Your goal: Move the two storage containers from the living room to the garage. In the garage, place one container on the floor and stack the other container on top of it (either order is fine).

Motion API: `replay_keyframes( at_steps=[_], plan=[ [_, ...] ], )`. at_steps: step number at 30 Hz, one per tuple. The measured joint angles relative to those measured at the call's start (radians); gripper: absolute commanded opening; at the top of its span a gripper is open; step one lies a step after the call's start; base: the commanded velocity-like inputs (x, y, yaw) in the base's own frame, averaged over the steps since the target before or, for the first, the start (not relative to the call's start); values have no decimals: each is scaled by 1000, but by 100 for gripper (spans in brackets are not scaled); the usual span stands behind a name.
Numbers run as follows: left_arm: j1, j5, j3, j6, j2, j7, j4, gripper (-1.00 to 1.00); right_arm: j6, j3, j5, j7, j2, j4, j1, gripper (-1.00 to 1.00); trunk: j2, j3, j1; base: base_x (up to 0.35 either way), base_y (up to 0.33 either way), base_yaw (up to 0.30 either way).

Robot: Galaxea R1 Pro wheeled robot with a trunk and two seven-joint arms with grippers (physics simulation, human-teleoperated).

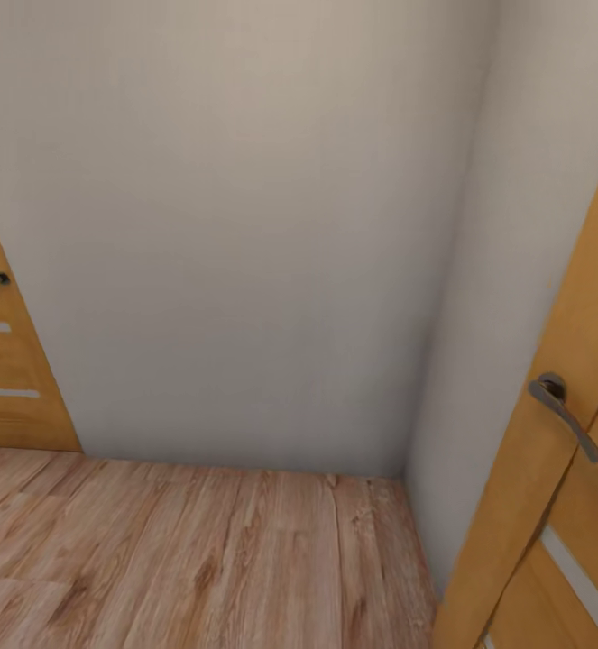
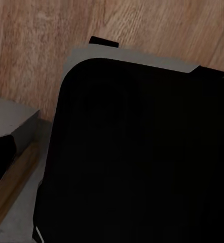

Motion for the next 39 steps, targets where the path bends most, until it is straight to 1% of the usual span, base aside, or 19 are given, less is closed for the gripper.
replay_keyframes(
  at_steps=[16,24,33,39],
  plan=[
    [0,0,0,0,1,0,0,100,1,3,2,-8,5,0,0,100,0,0,0,320,0,9],
    [0,0,1,0,0,0,0,100,1,3,2,-9,2,0,0,100,0,0,0,258,0,246],
    [0,0,1,0,0,2,-3,100,1,2,2,-9,2,0,0,100,0,0,1,18,0,274],
    [0,0,2,0,0,3,-3,100,1,0,-5,-9,2,0,0,100,0,0,1,1,0,278]
  ],
)
